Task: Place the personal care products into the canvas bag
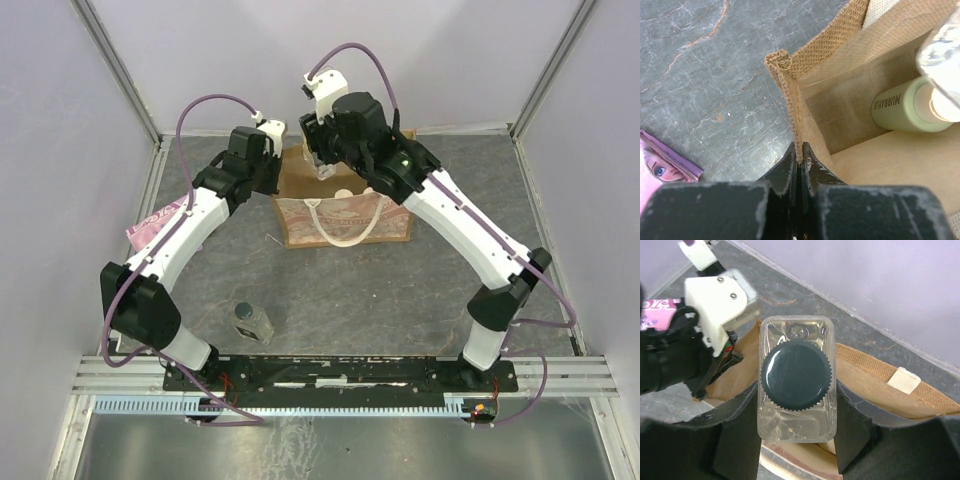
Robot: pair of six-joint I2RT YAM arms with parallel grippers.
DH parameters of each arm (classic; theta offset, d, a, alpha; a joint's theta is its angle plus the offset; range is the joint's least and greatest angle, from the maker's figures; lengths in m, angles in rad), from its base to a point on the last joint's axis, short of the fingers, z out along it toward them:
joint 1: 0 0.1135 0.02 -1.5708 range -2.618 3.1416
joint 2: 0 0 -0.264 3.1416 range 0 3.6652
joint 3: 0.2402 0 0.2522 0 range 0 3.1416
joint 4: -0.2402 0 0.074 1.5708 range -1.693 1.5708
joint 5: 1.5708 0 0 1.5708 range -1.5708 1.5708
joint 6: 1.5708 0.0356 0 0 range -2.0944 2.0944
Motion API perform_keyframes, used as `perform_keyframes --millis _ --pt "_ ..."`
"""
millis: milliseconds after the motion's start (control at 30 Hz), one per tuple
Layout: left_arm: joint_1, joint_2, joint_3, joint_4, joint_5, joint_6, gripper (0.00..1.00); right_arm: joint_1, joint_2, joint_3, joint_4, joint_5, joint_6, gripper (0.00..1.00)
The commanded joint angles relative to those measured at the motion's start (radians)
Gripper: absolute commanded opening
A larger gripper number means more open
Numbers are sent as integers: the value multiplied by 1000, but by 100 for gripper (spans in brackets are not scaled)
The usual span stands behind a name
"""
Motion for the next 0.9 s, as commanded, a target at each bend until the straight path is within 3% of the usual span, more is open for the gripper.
perform_keyframes --millis 0,500,867 --pt "12 -60 14 12 -18 -18 3 -30 -18 43 256 -21 18 0" --pt "10 -67 4 9 -9 -44 3 -86 -79 -337 501 -2 297 1" --pt "11 -69 8 8 4 -34 3 -85 -110 -510 477 74 333 1"
